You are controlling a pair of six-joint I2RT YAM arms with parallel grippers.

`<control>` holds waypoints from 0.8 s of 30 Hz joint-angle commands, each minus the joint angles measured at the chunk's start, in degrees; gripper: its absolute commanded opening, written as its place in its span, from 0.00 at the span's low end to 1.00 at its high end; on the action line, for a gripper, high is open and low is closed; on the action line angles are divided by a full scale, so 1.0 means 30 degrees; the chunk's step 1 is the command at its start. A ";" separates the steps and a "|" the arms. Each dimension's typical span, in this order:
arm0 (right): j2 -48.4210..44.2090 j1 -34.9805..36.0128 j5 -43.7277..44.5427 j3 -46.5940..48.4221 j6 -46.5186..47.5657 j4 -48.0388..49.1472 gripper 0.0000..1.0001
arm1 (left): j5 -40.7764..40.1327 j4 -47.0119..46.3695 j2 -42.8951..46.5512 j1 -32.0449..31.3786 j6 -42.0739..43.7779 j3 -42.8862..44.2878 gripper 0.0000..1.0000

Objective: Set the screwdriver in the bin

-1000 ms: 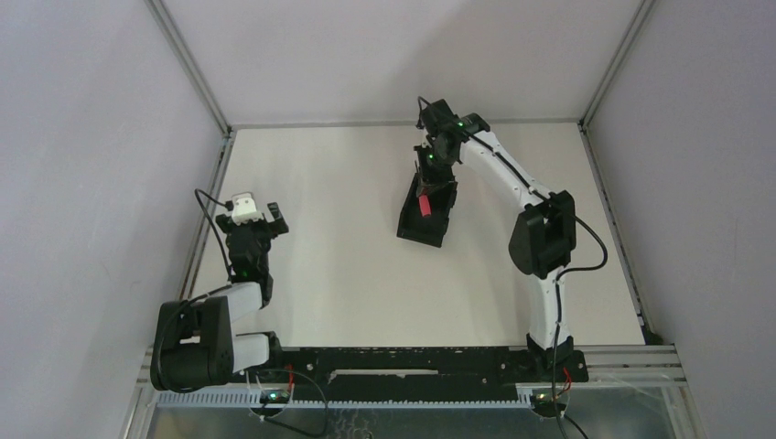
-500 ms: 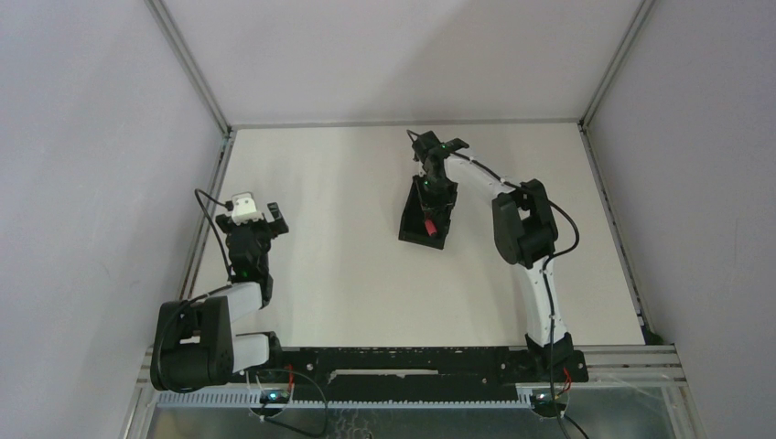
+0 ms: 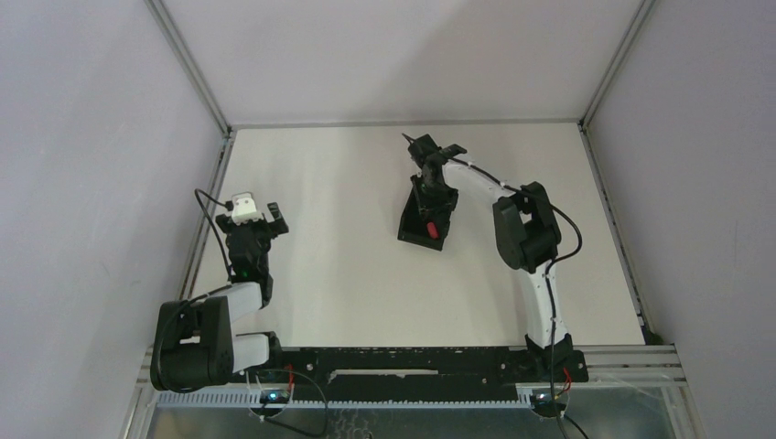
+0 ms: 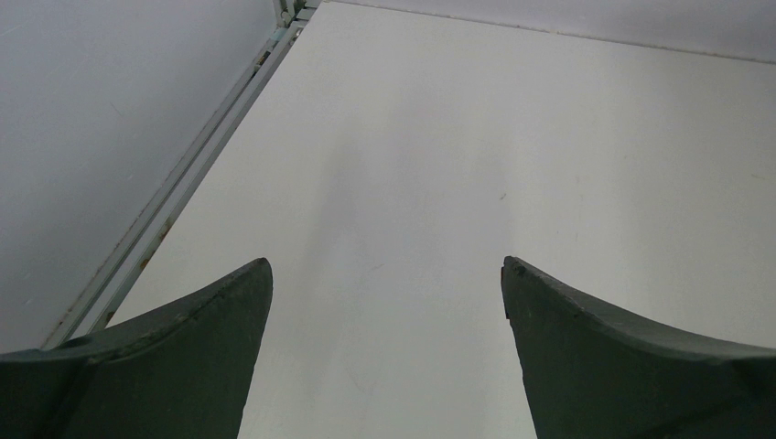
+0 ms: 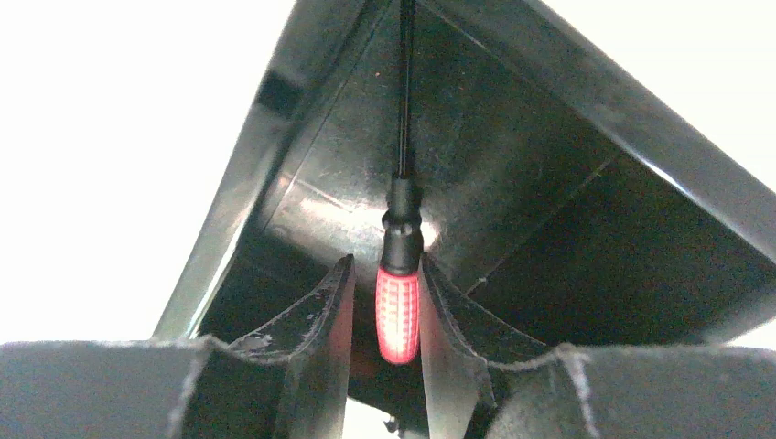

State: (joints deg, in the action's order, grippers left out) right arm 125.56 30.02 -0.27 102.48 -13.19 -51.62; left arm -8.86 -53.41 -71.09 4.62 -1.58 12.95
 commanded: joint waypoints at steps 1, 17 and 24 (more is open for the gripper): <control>-0.3214 0.0431 0.1333 0.1285 0.0018 0.0096 0.38 | -0.0177 -0.0537 0.0171 -0.0131 -0.0117 0.0225 1.00; -1.5180 0.0393 0.3177 -0.6264 0.2128 0.5659 1.00 | -0.0175 -0.0516 0.0175 -0.0134 -0.0104 0.0234 1.00; -1.9586 -0.0433 0.2924 -1.2830 0.1234 0.8286 1.00 | -0.0164 -0.0508 0.0186 -0.0134 -0.0116 0.0218 1.00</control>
State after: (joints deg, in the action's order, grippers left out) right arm 70.46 29.78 8.08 71.57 -8.67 -33.47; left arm -8.86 -53.41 -71.09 4.62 -1.61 12.95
